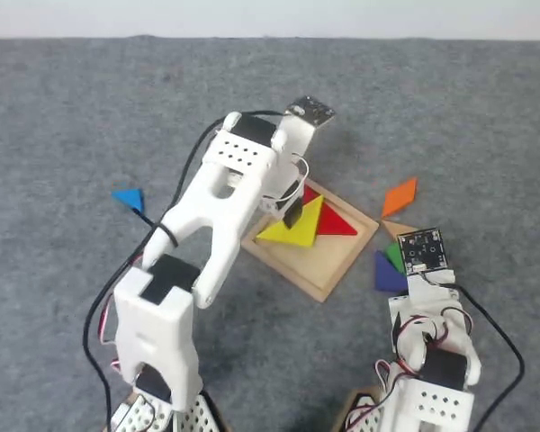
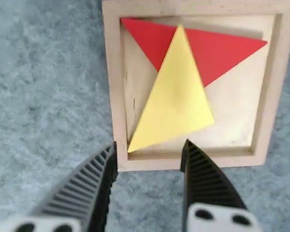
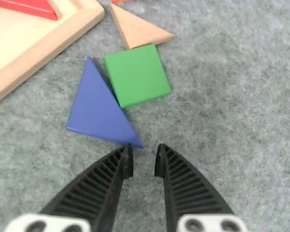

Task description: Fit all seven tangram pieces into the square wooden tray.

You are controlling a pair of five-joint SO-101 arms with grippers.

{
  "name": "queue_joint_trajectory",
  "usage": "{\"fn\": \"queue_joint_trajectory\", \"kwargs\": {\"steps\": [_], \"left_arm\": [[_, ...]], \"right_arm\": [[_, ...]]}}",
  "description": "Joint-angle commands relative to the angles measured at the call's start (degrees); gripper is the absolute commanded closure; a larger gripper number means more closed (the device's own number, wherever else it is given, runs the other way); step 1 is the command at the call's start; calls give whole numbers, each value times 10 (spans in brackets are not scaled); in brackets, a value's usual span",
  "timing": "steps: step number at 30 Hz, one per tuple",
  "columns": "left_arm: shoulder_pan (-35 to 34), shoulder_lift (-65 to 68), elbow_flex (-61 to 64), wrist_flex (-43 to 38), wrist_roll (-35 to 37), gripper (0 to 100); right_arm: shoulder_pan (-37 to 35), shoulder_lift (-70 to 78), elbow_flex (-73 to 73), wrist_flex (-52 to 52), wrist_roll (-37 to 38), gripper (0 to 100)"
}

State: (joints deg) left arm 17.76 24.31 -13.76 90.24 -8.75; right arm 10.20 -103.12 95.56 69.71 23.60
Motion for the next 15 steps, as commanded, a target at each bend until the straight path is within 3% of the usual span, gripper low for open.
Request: {"fn": "queue_joint_trajectory", "kwargs": {"steps": [1, 10, 15], "left_arm": [[4, -39, -23, -28, 15, 787], [88, 29, -22, -94, 58, 787], [96, 83, -28, -126, 62, 787]], "right_arm": [[-4, -8, 9, 1, 7, 908], [-4, -8, 9, 1, 7, 908], [-4, -8, 9, 1, 7, 908]]}}
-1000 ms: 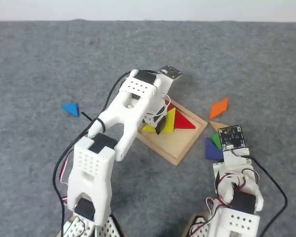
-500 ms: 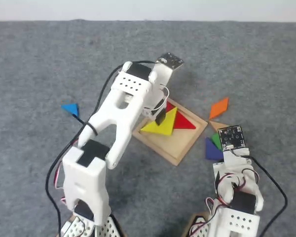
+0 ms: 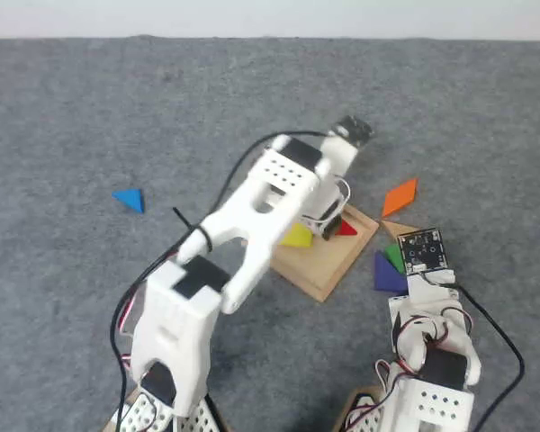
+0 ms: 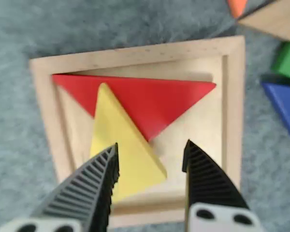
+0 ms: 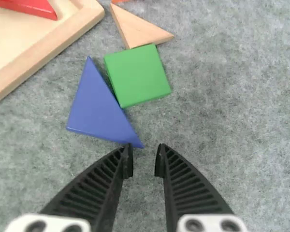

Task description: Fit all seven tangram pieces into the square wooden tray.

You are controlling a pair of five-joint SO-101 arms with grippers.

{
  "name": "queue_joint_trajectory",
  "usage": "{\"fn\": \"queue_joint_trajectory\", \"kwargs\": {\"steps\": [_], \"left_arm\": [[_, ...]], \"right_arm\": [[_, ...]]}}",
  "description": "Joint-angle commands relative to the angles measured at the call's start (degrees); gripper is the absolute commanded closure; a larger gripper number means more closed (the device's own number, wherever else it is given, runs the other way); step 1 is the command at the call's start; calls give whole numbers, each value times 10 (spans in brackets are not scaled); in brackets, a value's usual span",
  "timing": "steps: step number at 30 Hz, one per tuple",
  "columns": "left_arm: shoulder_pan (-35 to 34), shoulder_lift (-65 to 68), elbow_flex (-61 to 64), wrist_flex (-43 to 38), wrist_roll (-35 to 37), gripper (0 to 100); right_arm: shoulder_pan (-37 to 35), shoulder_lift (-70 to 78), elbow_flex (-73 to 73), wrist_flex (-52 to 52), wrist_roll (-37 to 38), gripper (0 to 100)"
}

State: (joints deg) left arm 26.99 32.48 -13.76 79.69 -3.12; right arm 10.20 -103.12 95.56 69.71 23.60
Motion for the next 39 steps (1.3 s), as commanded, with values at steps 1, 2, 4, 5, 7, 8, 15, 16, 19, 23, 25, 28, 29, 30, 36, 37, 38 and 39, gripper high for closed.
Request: {"fn": "queue_joint_trajectory", "kwargs": {"steps": [1, 2, 4, 5, 7, 8, 15, 16, 19, 23, 25, 28, 29, 30, 36, 37, 38, 39], "left_arm": [[4, 6, -29, -24, 6, 787], [4, 8, -32, -23, 6, 787], [8, 8, -37, -21, 6, 787], [11, 7, -40, -21, 6, 787], [18, 4, -51, -16, 6, 787], [19, 0, -57, -10, 6, 788], [21, -1, -80, 8, 2, 789], [22, -1, -81, 7, 4, 789], [33, -1, -81, -8, 5, 789], [33, 12, -80, -9, 4, 789], [29, 25, -81, -10, 2, 789], [18, 47, -81, -26, 2, 790], [15, 53, -81, -32, 2, 790], [13, 57, -81, -37, 2, 790], [41, 64, -81, -36, -11, 790], [48, 65, -81, -37, -11, 790], [55, 66, -81, -38, -11, 790], [60, 67, -83, -38, -11, 790]], "right_arm": [[-4, -8, 9, 1, 7, 908], [-4, -8, 9, 1, 7, 908], [-4, -8, 9, 1, 7, 908], [-4, -8, 9, 1, 7, 908], [-4, -8, 9, 1, 7, 908], [-4, -8, 9, 1, 7, 908], [-4, -8, 9, 1, 7, 908], [-4, -8, 9, 1, 7, 908], [-4, -8, 9, 1, 7, 908], [-4, -8, 9, 1, 7, 908], [-4, -8, 9, 1, 7, 908], [-4, -8, 9, 1, 7, 908], [-4, -8, 9, 1, 7, 908], [-4, -8, 9, 1, 7, 908], [-4, -8, 9, 1, 7, 908], [-4, -8, 9, 1, 7, 908], [-4, -8, 9, 1, 7, 908], [-4, -8, 9, 1, 7, 908]]}}
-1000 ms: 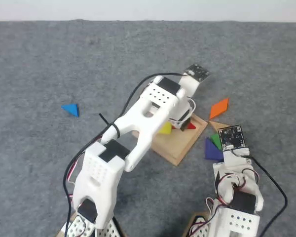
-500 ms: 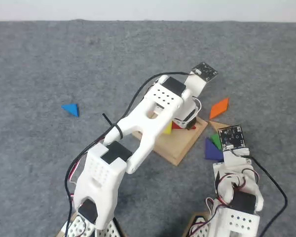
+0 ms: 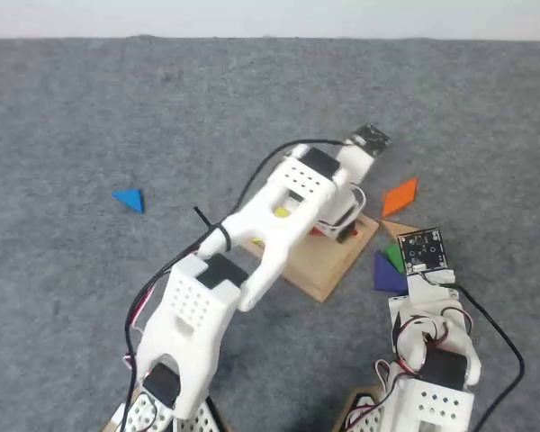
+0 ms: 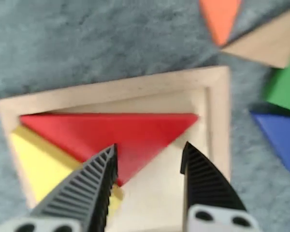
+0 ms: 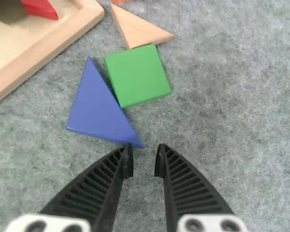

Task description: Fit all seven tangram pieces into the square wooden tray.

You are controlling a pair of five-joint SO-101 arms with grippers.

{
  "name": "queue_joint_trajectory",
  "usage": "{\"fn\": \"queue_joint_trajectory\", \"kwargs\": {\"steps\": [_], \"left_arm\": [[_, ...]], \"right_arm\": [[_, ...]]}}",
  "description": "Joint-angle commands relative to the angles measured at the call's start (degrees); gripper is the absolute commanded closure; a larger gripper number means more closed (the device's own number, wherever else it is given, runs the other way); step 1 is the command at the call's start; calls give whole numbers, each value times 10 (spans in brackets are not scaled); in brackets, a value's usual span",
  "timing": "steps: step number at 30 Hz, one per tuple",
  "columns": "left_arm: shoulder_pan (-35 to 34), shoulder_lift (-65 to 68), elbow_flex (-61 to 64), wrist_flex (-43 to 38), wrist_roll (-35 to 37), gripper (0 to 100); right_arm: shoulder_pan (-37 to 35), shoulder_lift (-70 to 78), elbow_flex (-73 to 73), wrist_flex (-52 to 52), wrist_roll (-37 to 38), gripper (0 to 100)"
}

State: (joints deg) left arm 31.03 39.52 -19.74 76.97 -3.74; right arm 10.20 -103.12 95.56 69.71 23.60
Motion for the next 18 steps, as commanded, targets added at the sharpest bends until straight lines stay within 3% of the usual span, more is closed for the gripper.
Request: {"fn": "queue_joint_trajectory", "kwargs": {"steps": [1, 18], "left_arm": [[25, -2, -29, -11, -4, 790], [1, -2, -59, 18, 21, 790]], "right_arm": [[-4, -8, 9, 1, 7, 908], [-4, -8, 9, 1, 7, 908]]}}
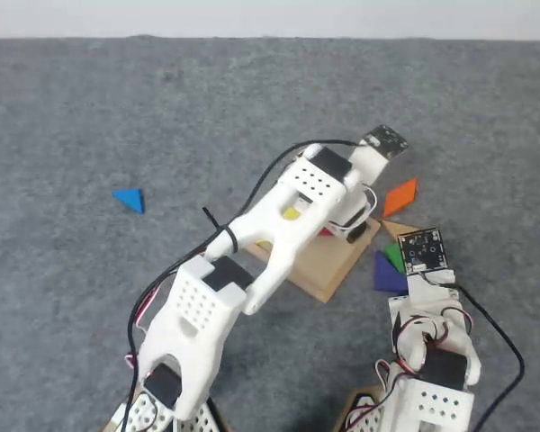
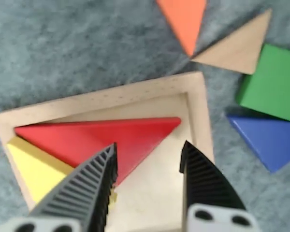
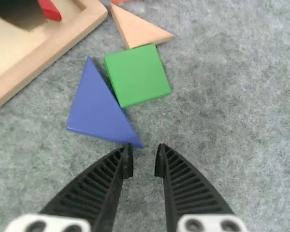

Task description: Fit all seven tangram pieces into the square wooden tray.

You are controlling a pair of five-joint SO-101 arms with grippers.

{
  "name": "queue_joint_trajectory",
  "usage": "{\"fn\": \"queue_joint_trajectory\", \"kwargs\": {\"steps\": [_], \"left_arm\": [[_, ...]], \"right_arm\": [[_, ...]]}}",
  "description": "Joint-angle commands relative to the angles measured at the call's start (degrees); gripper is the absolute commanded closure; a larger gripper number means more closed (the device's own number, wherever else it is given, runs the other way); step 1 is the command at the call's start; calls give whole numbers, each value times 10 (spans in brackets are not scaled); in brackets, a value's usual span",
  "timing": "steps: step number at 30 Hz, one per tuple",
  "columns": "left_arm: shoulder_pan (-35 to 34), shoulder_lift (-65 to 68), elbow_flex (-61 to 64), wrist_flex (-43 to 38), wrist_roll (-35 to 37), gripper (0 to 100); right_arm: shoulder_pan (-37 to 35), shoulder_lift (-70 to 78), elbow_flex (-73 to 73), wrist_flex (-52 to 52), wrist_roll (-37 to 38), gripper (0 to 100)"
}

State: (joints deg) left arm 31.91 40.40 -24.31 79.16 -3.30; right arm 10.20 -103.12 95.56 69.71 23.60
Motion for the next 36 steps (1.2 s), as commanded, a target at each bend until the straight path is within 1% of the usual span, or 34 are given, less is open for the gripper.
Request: {"fn": "queue_joint_trajectory", "kwargs": {"steps": [1, 4, 9, 17, 19, 25, 27, 33, 36], "left_arm": [[-9, -10, -13, -4, 16, 790], [-7, 9, -17, -4, 17, 790], [10, 79, -75, 1, 19, 790], [41, 138, -250, 89, 19, 790], [36, 144, -291, 123, 18, 790], [-34, 144, -408, 215, 15, 790], [-56, 148, -415, 215, 15, 790], [-77, 148, -336, 202, 4, 790], [-101, 145, -334, 204, 6, 790]], "right_arm": [[-4, -8, 9, 1, 7, 908], [-4, -8, 9, 1, 7, 908], [-4, -8, 9, 1, 7, 908], [-4, -8, 9, 1, 7, 908], [-4, -8, 9, 1, 7, 908], [-4, -8, 9, 1, 7, 908], [-4, -8, 9, 1, 7, 908], [-4, -8, 9, 1, 7, 908], [-4, -8, 9, 1, 7, 908]]}}
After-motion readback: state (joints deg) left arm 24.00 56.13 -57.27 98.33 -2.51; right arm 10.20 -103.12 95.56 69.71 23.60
